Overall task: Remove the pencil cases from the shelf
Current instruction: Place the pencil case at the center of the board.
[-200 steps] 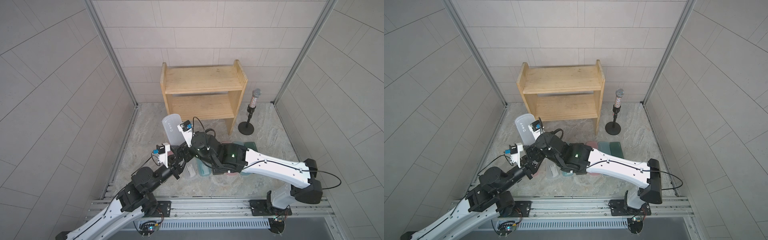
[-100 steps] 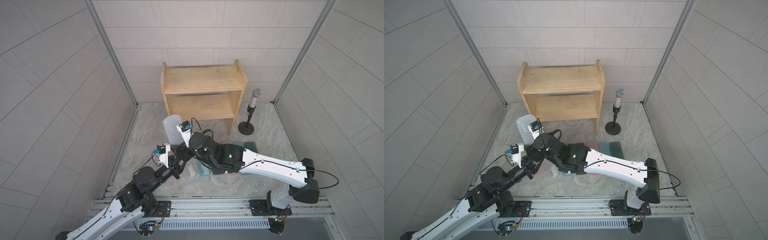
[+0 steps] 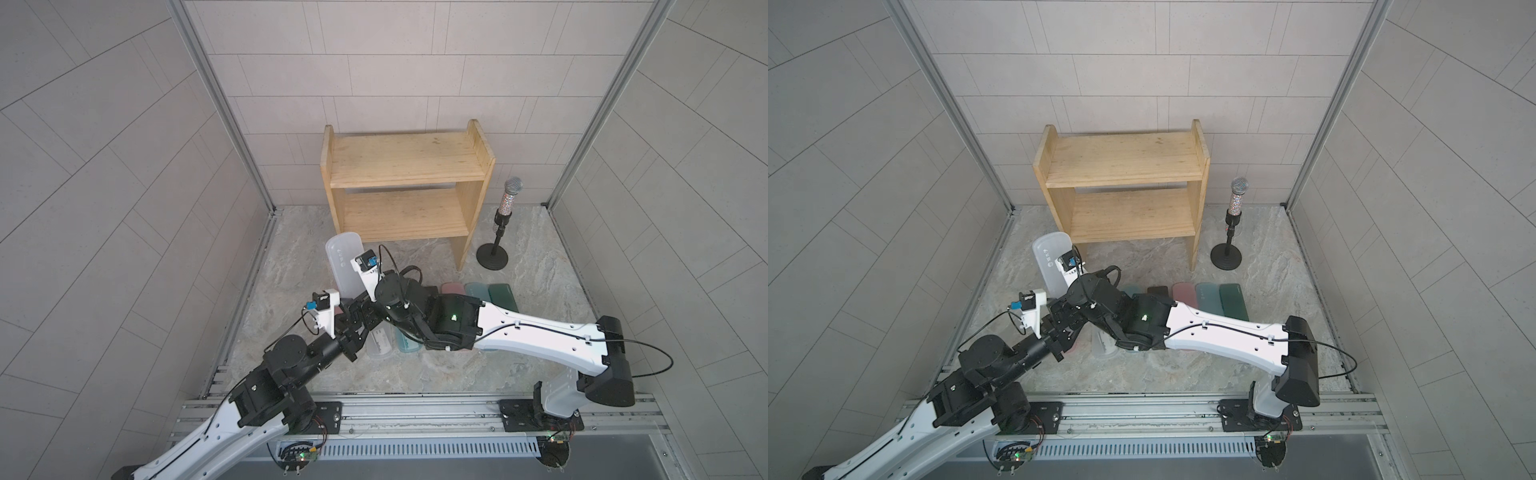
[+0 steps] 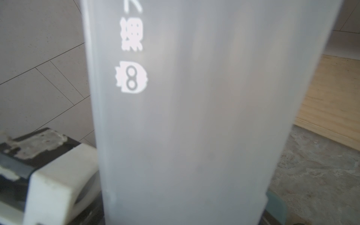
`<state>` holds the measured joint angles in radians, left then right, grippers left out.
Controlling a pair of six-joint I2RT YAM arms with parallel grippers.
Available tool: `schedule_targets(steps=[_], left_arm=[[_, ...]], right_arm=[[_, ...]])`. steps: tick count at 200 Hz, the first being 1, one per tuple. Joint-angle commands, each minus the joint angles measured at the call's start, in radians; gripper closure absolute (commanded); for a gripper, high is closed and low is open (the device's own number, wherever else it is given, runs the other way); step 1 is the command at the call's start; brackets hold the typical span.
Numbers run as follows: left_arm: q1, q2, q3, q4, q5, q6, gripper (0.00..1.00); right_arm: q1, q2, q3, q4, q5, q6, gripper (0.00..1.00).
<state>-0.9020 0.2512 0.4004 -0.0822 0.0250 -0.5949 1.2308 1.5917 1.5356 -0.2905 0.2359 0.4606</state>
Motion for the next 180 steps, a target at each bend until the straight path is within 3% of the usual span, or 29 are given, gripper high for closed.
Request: schedule_targets(steps=[1, 17, 29, 37, 48, 65, 95, 129, 156, 180], left_arm=[[-0.005, -0.021, 0.028, 0.061, 0.010, 0.006, 0.96], [-0.005, -0.026, 0.024, 0.059, 0.010, 0.003, 0.94], [-0.005, -0.034, 0.019, 0.054, 0.008, -0.002, 0.84], [-0.005, -0.041, 0.017, 0.045, 0.003, -0.003, 0.74], [-0.005, -0.050, 0.018, 0.026, -0.008, -0.002, 0.53], [-0.005, -0.066, 0.021, -0.005, -0.033, 0.006, 0.39], [-0.005, -0.136, -0.006, -0.108, -0.141, 0.018, 0.01], [-0.005, -0.247, 0.020, -0.272, -0.317, 0.050, 0.00], [-0.005, -0.217, 0.162, -0.430, -0.484, 0.106, 0.00], [-0.005, -0.189, 0.268, -0.443, -0.602, 0.205, 0.00]], right_arm=[[-0.007, -0.007, -0.009, -0.011, 0.040, -0.002, 0.13], [-0.007, -0.010, -0.008, -0.012, 0.039, 0.000, 0.21], [-0.007, -0.013, -0.012, -0.015, 0.039, 0.001, 0.26], [-0.008, -0.018, -0.016, -0.017, 0.041, 0.001, 0.30], [-0.008, -0.023, -0.025, -0.017, 0.045, 0.005, 0.33], [-0.019, -0.034, -0.036, -0.015, 0.043, 0.017, 0.35], [-0.033, -0.063, -0.034, -0.016, 0.034, 0.033, 0.40], [-0.060, -0.126, -0.031, -0.077, 0.039, 0.033, 0.38], [-0.116, -0.212, -0.173, -0.075, 0.023, 0.110, 0.37], [-0.128, -0.204, -0.247, -0.036, -0.001, 0.157, 0.37]])
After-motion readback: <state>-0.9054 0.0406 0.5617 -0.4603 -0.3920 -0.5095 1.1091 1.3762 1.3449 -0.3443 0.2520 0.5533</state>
